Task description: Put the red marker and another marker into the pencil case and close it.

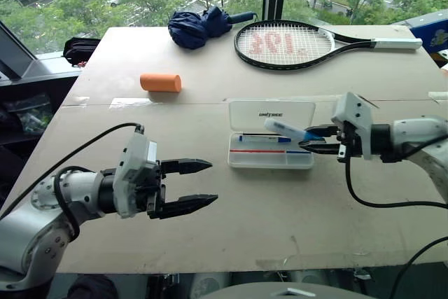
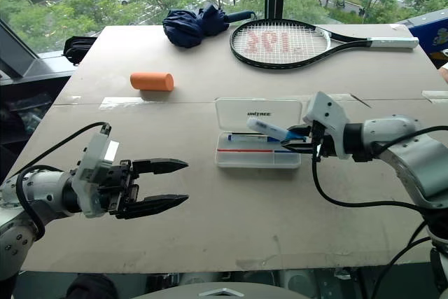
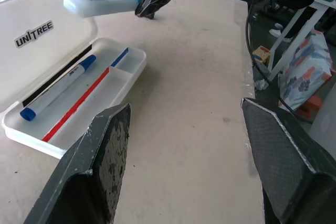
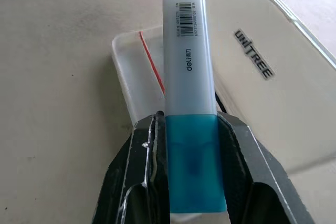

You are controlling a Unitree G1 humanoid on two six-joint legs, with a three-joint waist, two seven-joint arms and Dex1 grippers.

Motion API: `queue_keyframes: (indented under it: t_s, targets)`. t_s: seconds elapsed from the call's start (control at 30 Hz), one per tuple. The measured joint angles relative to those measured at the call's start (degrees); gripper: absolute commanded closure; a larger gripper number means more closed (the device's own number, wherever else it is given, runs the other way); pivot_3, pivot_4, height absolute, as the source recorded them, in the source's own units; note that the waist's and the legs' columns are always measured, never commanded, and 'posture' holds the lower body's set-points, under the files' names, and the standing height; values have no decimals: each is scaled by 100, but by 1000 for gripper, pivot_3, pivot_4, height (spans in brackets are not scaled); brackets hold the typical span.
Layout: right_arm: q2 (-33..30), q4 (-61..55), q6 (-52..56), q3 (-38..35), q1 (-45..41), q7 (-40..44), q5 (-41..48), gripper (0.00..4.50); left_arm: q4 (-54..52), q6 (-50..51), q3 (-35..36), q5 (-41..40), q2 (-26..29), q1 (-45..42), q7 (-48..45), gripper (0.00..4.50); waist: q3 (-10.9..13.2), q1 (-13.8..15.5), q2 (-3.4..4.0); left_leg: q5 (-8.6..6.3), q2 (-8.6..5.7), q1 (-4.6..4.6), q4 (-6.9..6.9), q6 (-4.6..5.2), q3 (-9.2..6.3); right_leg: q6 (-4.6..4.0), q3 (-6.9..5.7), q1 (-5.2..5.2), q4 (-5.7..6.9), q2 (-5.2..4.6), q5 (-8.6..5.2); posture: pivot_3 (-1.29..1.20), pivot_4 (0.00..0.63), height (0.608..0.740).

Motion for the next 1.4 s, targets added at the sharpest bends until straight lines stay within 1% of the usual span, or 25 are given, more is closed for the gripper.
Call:
queue_keyframes:
  t_s: [0.03,0.13,0.23,0.27,0.4,0.53,0.73,0.8,0.83,0.87,0.9,0.93,0.97,1.07,1.17,1.2,1.23,1.27,1.3,1.33,1.4]
  targets:
    - [19,18,-32,73,-17,31,-39,3836,0,0,18,-13,7,-7,7,1112,0,15,0,0,-1,-3,0,0,-1,0,-2,0,-2,-3,0,0,150,730]
    - [320,420,-299,688,-285,286,-423,3836,4,0,243,-82,138,222,-7,1112,3,21,-6,0,-7,-19,-2,-3,12,3,4,-19,-6,-20,1,0,150,730]
    - [464,927,-697,1031,-344,550,-816,3836,51,-45,598,-36,194,650,-123,1112,6,25,-8,0,-15,-22,-5,-3,21,3,6,-26,-5,-34,1,0,150,730]
    - [464,965,-734,1050,-344,573,-851,3836,70,-51,621,-31,194,679,-128,1112,7,26,-8,0,-15,-22,-5,-3,22,3,6,-26,-5,-34,1,0,150,730]
    - [662,1323,-975,1188,-426,762,-1114,3836,97,-271,887,148,174,1244,-307,1112,7,5,-8,0,-14,-15,-9,-4,23,1,8,-26,1,-35,1,0,150,730]
    - [874,1533,-1002,1220,-628,929,-1242,3836,96,-512,1032,277,76,1550,-405,1112,7,6,-9,0,-12,-15,-12,-4,22,1,7,-28,1,-42,1,0,150,730]
    - [1179,1806,-996,1230,-734,968,-1450,3836,131,-868,1114,421,-63,1909,-613,1112,7,15,-9,0,-13,-16,-16,-5,22,0,7,-29,-1,-47,1,0,150,730]
    - [1229,1807,-970,1231,-735,1027,-1486,2822,203,-1000,1121,484,-81,1954,-679,1112,8,13,-9,0,-13,-16,-18,-5,21,0,6,-30,-1,-49,1,0,150,730]
    - [1249,1807,-950,1231,-744,1065,-1496,2520,240,-1064,1121,520,-95,1980,-733,1112,7,12,-9,0,-13,-16,-18,-5,22,0,7,-30,-1,-49,1,0,150,730]
    - [1270,1806,-939,1231,-746,1090,-1507,2002,292,-1132,1120,533,-114,2007,-777,1112,8,8,-9,0,-13,-15,-19,-5,23,0,7,-30,-1,-49,1,0,150,730]
    - [1278,1796,-922,1230,-746,1106,-1513,1335,336,-1187,1120,551,-125,2025,-809,1112,8,8,-9,0,-13,-15,-19,-5,22,0,7,-30,-1,-49,1,0,150,730]
    - [1276,1779,-902,1227,-746,1116,-1509,999,343,-1220,1120,564,-130,2039,-836,1112,8,9,-9,0,-13,-15,-19,-5,22,0,7,-30,-1,-52,1,0,150,730]
    - [1259,1714,-808,1197,-742,1130,-1470,999,355,-1267,1116,583,-138,2050,-878,1112,8,11,-8,0,-13,-15,-19,-5,22,0,7,-30,-1,-54,1,0,150,730]
    - [1030,1143,-377,742,-605,1176,-1036,999,405,-1411,1064,622,-163,2090,-988,1112,8,24,-8,0,-13,-17,-22,-5,22,0,6,-30,-5,-62,1,0,150,730]
    - [774,590,67,-47,-262,1147,-464,999,399,-1457,967,620,-192,2028,-997,1112,7,47,-10,-1,-14,-18,-25,-5,15,0,2,-29,-7,-67,1,0,150,730]
    - [518,305,358,-596,131,1085,-144,999,358,-1458,864,590,-193,1932,-980,1112,7,105,-10,-1,-17,-21,-25,-4,12,0,1,-28,-9,-72,1,0,150,730]
    - [333,199,559,-945,387,1025,16,999,315,-1448,765,567,-189,1898,-969,1112,7,132,-11,-1,-19,-20,-26,-4,18,0,2,-27,-11,-74,1,0,150,730]
    - [144,125,789,-1449,781,870,145,999,237,-1425,639,513,-200,1808,-928,1112,6,159,-11,-1,-21,-20,-26,-4,21,0,4,-27,-11,-78,1,0,150,730]
    - [69,122,857,-1626,920,803,164,999,193,-1414,588,506,-200,1783,-903,1112,6,157,-11,-1,-22,-19,-26,-4,24,0,5,-27,-10,-79,1,0,150,730]
    - [-125,43,904,-2086,1387,622,163,999,85,-1375,414,482,-199,1633,-821,1112,6,179,-11,-1,-25,-20,-27,-4,21,0,6,-26,-11,-83,1,0,150,730]
    - [-286,60,953,-2594,2000,271,27,999,-33,-1350,219,404,-219,1498,-714,1112,5,165,-13,0,-27,-16,-27,-3,25,0,7,-23,-8,-82,1,0,150,730]
